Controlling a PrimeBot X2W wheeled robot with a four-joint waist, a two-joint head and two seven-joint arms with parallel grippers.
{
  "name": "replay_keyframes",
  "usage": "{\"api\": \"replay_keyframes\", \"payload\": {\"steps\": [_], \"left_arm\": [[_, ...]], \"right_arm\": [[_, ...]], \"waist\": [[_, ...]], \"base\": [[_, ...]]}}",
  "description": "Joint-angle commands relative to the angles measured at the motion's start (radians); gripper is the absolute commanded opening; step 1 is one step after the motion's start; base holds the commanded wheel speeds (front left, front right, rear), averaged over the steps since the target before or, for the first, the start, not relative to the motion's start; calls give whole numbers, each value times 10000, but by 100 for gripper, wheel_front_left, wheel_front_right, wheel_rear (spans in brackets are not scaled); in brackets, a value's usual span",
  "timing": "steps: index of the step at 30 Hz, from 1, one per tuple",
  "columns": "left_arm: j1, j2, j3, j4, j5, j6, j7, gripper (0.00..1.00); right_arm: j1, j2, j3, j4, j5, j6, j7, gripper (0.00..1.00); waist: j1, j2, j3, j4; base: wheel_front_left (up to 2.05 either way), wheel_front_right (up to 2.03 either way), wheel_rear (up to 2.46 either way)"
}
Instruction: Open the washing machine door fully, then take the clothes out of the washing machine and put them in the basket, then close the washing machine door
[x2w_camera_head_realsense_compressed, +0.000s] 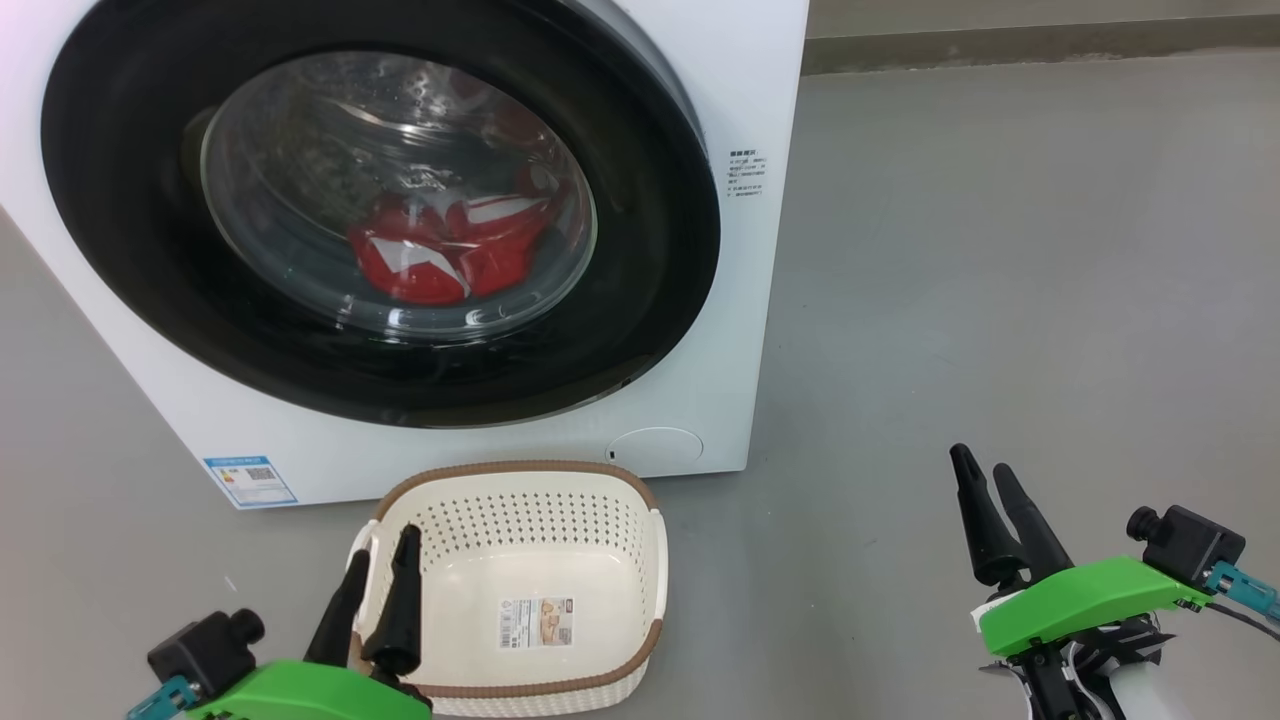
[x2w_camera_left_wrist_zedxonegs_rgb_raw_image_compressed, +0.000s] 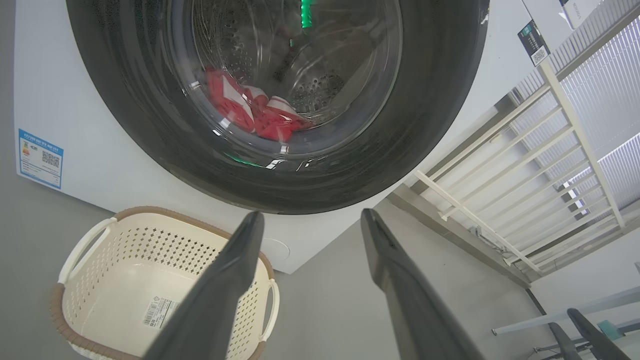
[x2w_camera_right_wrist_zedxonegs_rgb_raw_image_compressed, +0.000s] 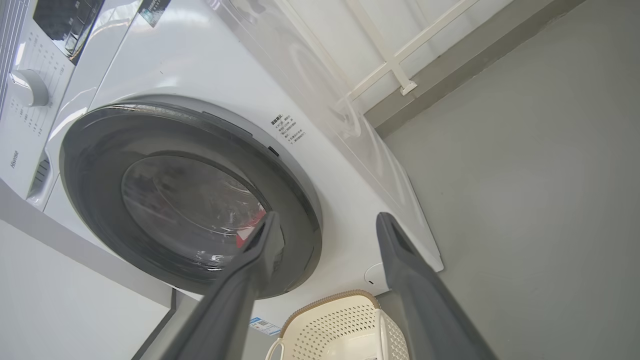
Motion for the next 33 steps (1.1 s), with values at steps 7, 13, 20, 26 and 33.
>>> {"api": "replay_keyframes", "payload": {"steps": [7,13,20,26,33], "left_arm": [[-632,191,103,-115,1182,216,-282,100],[-782,233,127,55,2024,465,-459,100],[-943,293,184,35,2943,763,-665,100],[-1049,309,228,25,3495,832,-812,100],[-1240,324,177,130,4422,884,-1048,100]], "right_arm": [[-707,-117,260,-281,-1046,3,-299,100],[-850,-135,381,-244,-1743,3,-476,100],[-1064,-156,494,-189,-2556,3,-681,100],[-1227,-171,560,-143,-3151,3,-828,100],[-1457,-196,667,-103,-4081,3,-1063,100]], "waist": [[0,0,-23,-23],[0,0,-23,0],[0,0,6,-13],[0,0,26,-55],[0,0,9,-78]], "base": [[0,0,0],[0,0,0],[0,0,0],[0,0,0],[0,0,0]]}}
